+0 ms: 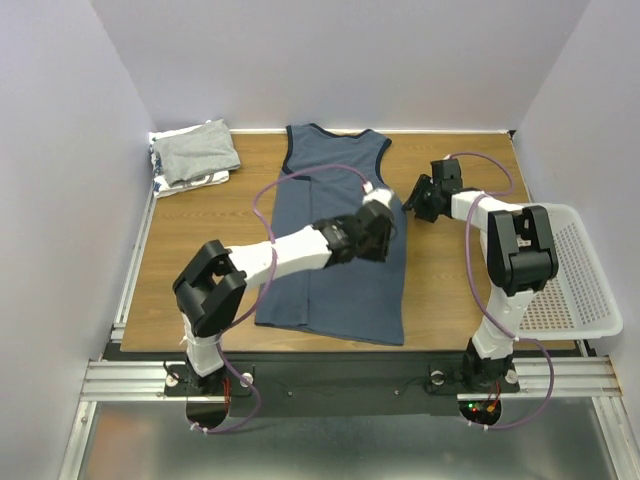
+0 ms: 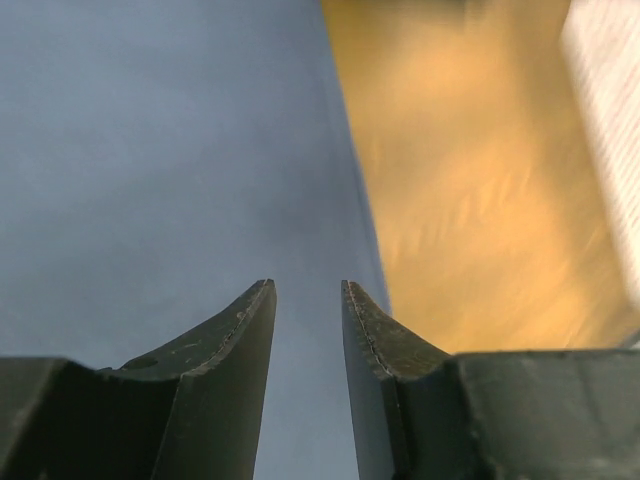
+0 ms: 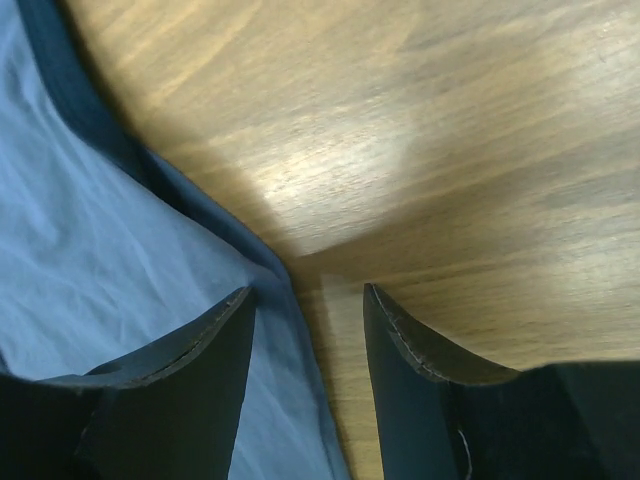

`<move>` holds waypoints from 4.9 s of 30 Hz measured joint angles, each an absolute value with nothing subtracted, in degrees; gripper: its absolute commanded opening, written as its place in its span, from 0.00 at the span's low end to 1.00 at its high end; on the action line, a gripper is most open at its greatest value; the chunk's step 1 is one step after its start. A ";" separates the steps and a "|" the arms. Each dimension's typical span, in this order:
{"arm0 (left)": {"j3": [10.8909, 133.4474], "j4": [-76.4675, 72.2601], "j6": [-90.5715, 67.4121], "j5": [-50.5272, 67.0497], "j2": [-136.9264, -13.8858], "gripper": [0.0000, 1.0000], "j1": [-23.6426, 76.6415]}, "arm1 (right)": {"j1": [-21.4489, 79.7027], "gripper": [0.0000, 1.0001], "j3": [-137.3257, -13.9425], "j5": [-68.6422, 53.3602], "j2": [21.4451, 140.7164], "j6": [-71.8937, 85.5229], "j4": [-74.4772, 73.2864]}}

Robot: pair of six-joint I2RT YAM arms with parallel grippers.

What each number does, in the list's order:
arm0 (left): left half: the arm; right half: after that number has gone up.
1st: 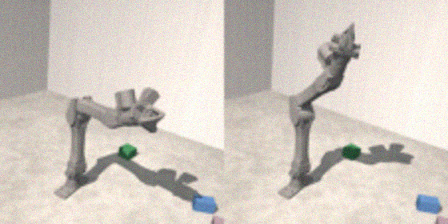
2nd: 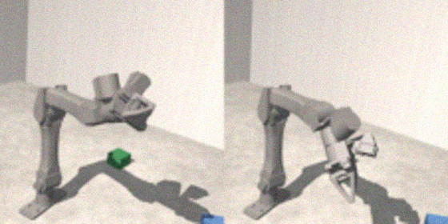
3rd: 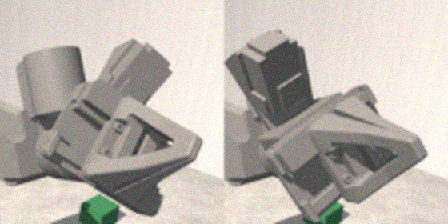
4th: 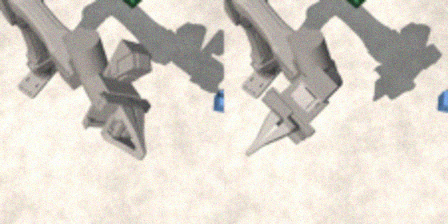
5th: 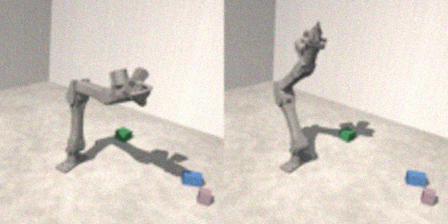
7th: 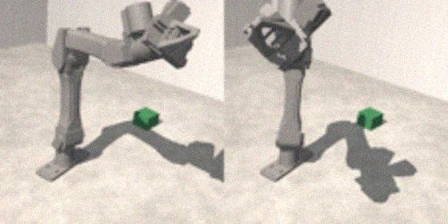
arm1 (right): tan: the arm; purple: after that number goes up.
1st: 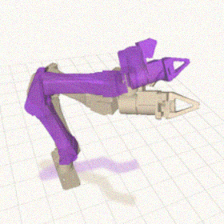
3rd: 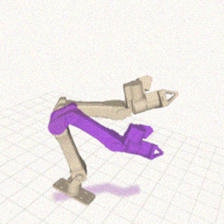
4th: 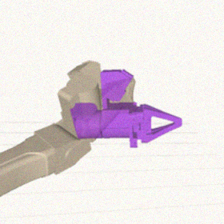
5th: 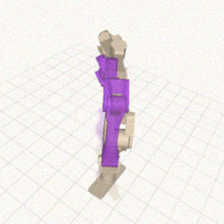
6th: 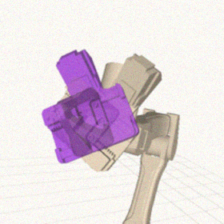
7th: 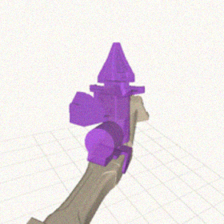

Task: Fold and stack the tank tops
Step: Fold the tank top

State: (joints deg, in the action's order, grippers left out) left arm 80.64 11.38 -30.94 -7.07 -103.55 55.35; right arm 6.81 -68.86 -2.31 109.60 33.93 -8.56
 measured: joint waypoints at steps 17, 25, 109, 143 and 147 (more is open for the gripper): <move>78.37 16.99 -36.34 -8.51 -107.15 0.51 77.17 | 6.83 0.54 -69.06 -1.41 109.58 33.91 -8.56; 79.79 18.87 -36.53 -9.52 -111.28 0.52 78.72 | 6.70 0.55 -71.44 -1.32 109.56 33.91 -8.54; 32.38 13.10 -63.70 -5.80 -65.52 0.00 63.24 | 15.16 0.47 -78.17 -1.78 113.99 33.32 -7.01; 32.38 12.93 -61.78 -4.73 -67.68 0.00 62.87 | 20.71 0.39 -85.95 11.44 116.01 29.95 -7.25; 32.38 12.95 -61.76 -4.73 -67.66 0.00 62.87 | 20.71 0.39 -88.01 11.46 118.85 29.98 -7.33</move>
State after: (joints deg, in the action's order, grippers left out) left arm 32.38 12.95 -61.76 -4.73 -67.66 62.87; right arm 20.71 -88.01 11.46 118.85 29.98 -7.33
